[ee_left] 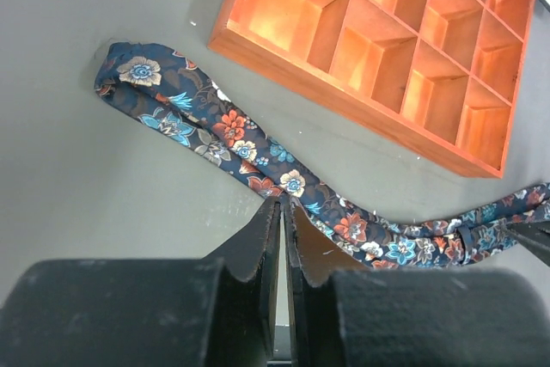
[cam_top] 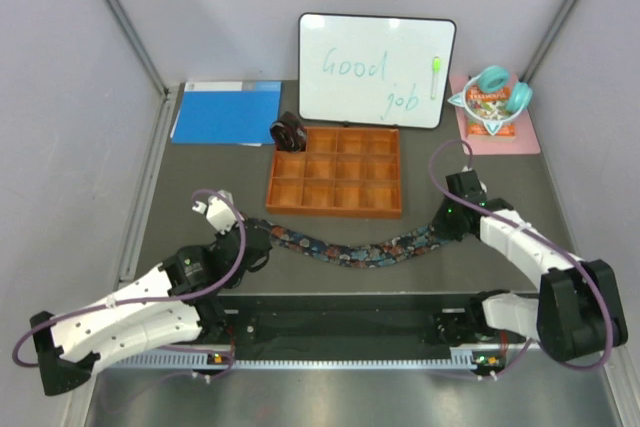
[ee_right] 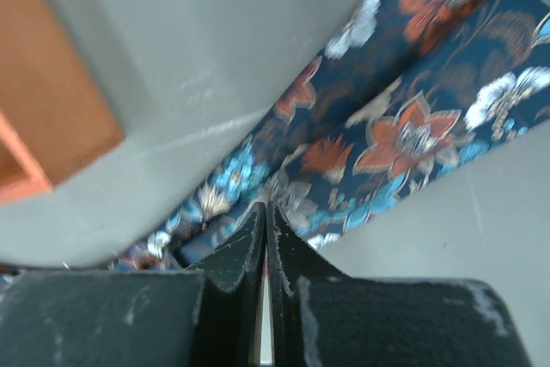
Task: Roll the ties
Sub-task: Flatten out the tie at the center of the board.
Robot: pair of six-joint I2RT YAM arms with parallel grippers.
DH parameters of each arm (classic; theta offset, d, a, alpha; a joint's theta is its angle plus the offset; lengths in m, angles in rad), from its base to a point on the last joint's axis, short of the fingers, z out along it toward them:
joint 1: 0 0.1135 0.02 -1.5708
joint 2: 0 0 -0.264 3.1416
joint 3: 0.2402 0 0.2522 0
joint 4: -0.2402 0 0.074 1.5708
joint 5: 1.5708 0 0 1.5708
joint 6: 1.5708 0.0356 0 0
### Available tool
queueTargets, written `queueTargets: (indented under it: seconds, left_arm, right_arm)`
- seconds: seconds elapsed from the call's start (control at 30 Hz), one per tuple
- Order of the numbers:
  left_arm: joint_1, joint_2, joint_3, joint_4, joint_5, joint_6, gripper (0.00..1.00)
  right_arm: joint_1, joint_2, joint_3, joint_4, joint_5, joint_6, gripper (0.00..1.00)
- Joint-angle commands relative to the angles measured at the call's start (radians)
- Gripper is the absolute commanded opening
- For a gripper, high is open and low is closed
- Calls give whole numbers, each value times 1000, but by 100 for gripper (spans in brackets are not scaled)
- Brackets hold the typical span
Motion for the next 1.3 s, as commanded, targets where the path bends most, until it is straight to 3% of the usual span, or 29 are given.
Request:
queueTargets:
  seconds: [0.0,0.17,0.2,0.33,0.63,0.8,0.87,1.1,1.2,1.27]
  left_arm:
    - [-4,-18,5,-41,-18,3,11]
    - [-4,-77,5,-116,-27,-16,10]
    - [-4,-108,7,-142,-35,-20,10]
    - [-4,-185,-1,-170,-57,-32,10]
    - [-4,-202,-2,-176,-86,-29,10]
    - [-4,-193,-4,-169,-101,-8,10]
    - [-4,-193,-15,-153,-104,-5,11]
    - [-2,-118,-73,12,-113,56,15]
    - [5,-39,-51,69,-138,111,16]
    - [25,14,-21,141,-106,170,14]
  right_arm:
    - [-108,63,-21,80,-85,-11,0]
    - [-244,190,-65,183,-169,-17,0]
    - [-337,204,-73,186,-191,-23,1]
    - [-451,227,-41,164,-222,-52,7]
    - [-507,235,85,65,88,-168,12]
    - [-505,191,84,112,-4,-201,11]
    - [-492,142,74,124,-80,-207,11]
    - [-322,-24,177,-7,-79,-215,16]
    - [-175,-93,208,11,-168,-164,9]
    - [0,-107,217,40,-183,-118,7]
